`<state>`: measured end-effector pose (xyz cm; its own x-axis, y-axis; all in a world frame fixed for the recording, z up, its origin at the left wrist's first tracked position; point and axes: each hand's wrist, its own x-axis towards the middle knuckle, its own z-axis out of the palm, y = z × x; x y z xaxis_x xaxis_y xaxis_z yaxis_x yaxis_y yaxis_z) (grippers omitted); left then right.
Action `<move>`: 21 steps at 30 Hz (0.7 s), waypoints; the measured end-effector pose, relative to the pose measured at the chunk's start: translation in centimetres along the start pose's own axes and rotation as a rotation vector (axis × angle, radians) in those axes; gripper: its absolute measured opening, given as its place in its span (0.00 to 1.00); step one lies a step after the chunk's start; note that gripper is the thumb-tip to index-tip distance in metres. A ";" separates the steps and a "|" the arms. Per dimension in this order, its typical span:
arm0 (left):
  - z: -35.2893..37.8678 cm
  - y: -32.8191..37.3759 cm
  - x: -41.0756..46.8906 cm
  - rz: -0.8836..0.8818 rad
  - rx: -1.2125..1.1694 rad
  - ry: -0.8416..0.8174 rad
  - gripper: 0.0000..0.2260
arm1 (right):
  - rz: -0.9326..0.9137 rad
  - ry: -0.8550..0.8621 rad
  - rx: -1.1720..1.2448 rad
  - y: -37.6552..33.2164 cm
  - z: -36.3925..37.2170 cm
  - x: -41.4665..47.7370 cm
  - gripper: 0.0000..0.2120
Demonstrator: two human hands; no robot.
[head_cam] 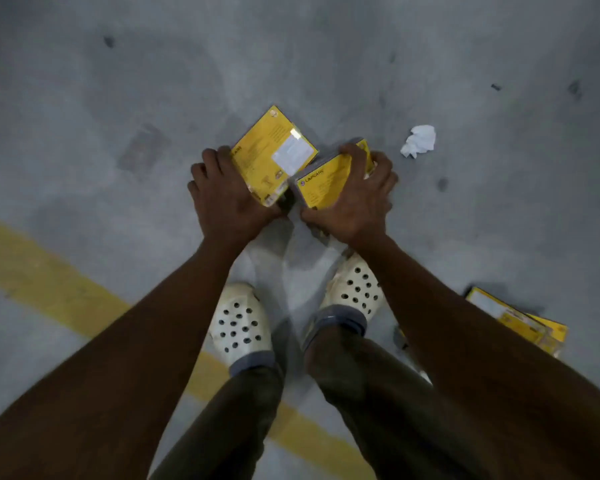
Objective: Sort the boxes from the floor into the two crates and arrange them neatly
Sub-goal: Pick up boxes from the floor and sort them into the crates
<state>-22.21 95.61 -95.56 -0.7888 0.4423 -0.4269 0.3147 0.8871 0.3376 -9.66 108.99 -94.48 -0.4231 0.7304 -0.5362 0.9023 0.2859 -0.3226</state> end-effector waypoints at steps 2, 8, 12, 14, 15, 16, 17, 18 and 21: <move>-3.8 1.3 -1.6 -0.007 -0.103 0.004 0.49 | 0.020 -0.075 0.160 -0.7 -3.2 -1.5 0.53; -21.9 6.2 -11.3 -0.122 -0.629 0.111 0.48 | 0.354 -0.481 1.102 -7.5 -20.1 -12.4 0.50; -36.4 10.1 -19.2 -0.092 -0.746 0.142 0.50 | 0.390 -0.665 1.393 -13.2 -32.4 -22.6 0.47; -43.4 11.4 -23.4 0.011 -0.711 0.193 0.48 | 0.292 -0.758 1.470 -16.1 -37.4 -27.7 0.37; -46.4 11.8 -25.7 0.061 -0.687 0.231 0.46 | 0.248 -0.809 1.491 -17.4 -39.4 -30.2 0.35; -48.6 12.0 -27.4 0.088 -0.662 0.262 0.44 | 0.229 -0.848 1.501 -18.5 -40.8 -32.0 0.35; -50.9 12.0 -29.6 0.111 -0.643 0.289 0.43 | 0.231 -0.853 1.490 -19.7 -42.2 -34.1 0.37; -52.7 12.0 -31.7 0.127 -0.621 0.311 0.42 | 0.243 -0.856 1.486 -20.7 -43.3 -36.1 0.40; -55.9 11.4 -37.9 0.091 -0.598 0.383 0.41 | 0.197 -0.913 1.458 -23.3 -44.7 -41.4 0.39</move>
<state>-18.28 81.54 -28.62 -0.9378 0.3360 -0.0877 0.1312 0.5765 0.8065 -9.54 99.83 -29.89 -0.6962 -0.0233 -0.7175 0.3492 -0.8842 -0.3101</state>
